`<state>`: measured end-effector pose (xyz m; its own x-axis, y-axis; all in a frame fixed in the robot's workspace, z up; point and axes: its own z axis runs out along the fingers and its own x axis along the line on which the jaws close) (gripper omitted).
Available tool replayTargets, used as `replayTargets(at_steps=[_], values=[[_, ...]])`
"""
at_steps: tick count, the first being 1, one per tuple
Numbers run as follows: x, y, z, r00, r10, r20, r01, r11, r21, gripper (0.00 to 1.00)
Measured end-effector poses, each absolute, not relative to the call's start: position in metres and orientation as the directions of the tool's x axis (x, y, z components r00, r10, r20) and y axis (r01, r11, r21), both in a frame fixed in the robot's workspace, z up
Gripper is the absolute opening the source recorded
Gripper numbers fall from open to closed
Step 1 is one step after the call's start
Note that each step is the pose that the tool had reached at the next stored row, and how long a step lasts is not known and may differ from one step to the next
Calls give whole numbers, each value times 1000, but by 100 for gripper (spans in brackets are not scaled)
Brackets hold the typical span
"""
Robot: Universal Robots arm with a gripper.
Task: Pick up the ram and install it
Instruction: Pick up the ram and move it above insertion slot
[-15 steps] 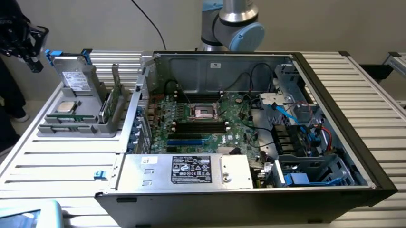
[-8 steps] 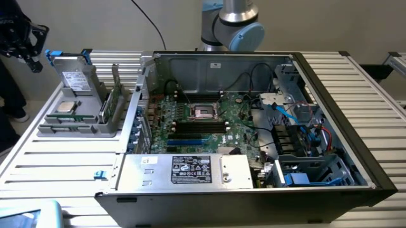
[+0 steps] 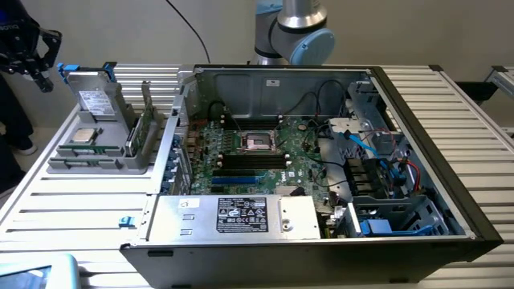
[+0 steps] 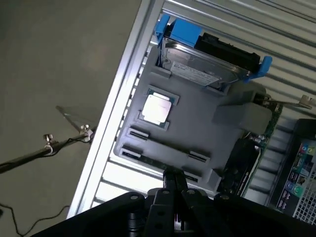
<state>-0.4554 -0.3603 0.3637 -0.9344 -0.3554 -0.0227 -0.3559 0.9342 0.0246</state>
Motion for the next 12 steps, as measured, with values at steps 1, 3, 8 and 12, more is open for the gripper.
replayTargets(at_steps=[1,3,8,12], values=[[-455,-360,364,-927,-374,-23,-374,927,24,11],[-455,-360,364,-913,-407,-22,-407,913,24,11],[-455,-360,363,-873,-488,-22,-488,872,23,11],[-455,-360,363,-835,-550,-22,-550,835,23,11]])
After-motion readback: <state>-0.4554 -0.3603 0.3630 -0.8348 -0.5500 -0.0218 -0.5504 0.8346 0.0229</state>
